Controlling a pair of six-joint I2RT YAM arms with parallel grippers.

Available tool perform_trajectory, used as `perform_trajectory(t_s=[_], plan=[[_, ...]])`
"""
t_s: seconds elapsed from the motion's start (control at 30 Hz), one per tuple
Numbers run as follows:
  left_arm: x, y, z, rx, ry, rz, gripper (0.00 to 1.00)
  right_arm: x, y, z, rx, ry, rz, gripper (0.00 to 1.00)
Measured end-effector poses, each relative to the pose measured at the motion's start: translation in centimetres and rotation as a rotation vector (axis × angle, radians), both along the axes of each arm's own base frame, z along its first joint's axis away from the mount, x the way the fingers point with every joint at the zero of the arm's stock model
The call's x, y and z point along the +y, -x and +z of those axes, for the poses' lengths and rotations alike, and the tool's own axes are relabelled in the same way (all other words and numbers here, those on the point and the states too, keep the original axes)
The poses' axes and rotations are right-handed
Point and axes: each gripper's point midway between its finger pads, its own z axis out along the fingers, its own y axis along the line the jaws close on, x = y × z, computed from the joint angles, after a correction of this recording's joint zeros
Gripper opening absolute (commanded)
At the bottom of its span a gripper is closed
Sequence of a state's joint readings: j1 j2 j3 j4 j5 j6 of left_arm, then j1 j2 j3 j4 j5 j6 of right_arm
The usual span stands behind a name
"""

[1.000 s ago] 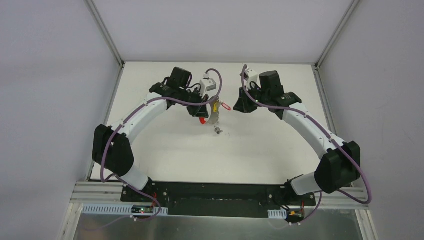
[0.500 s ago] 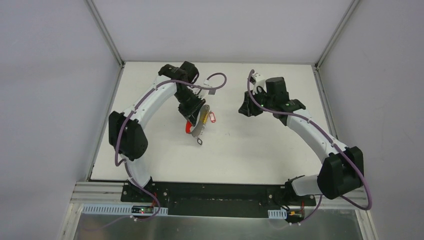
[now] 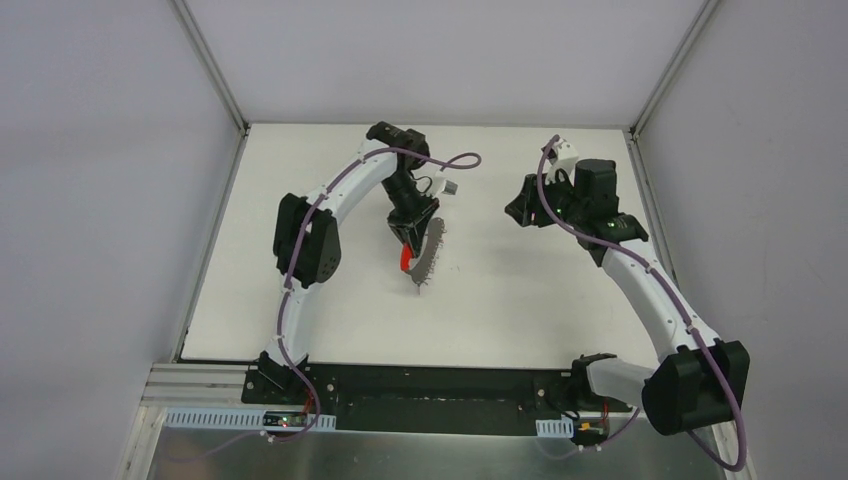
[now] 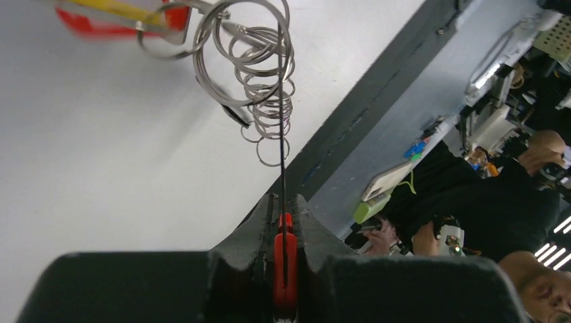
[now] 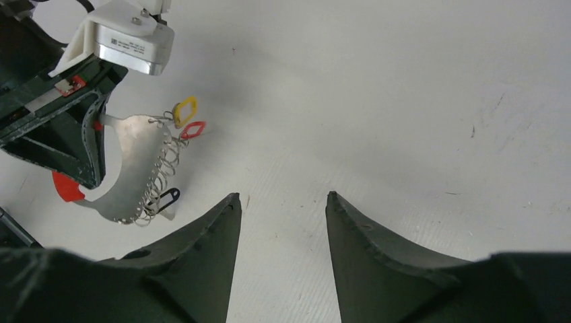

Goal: Put the keys on the keyring

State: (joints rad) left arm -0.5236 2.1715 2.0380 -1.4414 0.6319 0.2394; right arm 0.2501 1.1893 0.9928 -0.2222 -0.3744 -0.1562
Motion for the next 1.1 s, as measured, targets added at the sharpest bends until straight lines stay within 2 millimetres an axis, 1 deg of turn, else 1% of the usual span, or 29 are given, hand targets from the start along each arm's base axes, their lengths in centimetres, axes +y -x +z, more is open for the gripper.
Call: perform_trajectory(t_s=[0.2,0.3,0.37,0.47,0.57,0.67,0.73,0.9,1.0,1.1], plan=[[-5.4,1.6,2.2,0.047,0.167,-0.029,0.00,-1.2,-0.5,0.1,0.013,-0.022,-0.046,0.54],[-6.7,2.1,2.1,0.089,0.209,-0.022,0.00,-1.5,-0.4,0.1,0.016,-0.031,-0.054,0.54],[-6.8,2.0,1.0,0.121,0.218,0.000,0.00,-1.6,-0.3,0.2,0.017,-0.038,-0.053,0.54],[-6.3,1.6,-1.3,0.184,0.199,0.049,0.00,-1.6,-0.3,0.3,0.019,-0.047,-0.053,0.54],[-5.0,0.8,-4.2,0.240,0.164,0.102,0.00,-1.5,-0.2,0.3,0.022,-0.056,-0.046,0.54],[-3.2,-0.1,-6.6,0.281,0.132,0.160,0.00,-1.5,-0.1,0.3,0.025,-0.062,-0.042,0.54],[-1.8,-0.5,-7.7,0.301,0.109,0.195,0.00,-1.5,-0.1,0.4,0.026,-0.064,-0.042,0.55],[1.2,-1.0,-8.8,0.341,0.089,0.255,0.00,-1.5,0.0,0.0,0.036,-0.072,-0.037,0.55],[2.3,-0.4,-9.1,0.377,0.081,0.273,0.00,-1.5,0.1,-0.1,0.043,-0.079,-0.034,0.55],[3.1,0.0,-8.9,0.383,0.080,0.271,0.00,-1.5,0.1,0.0,0.041,-0.085,-0.031,0.56]])
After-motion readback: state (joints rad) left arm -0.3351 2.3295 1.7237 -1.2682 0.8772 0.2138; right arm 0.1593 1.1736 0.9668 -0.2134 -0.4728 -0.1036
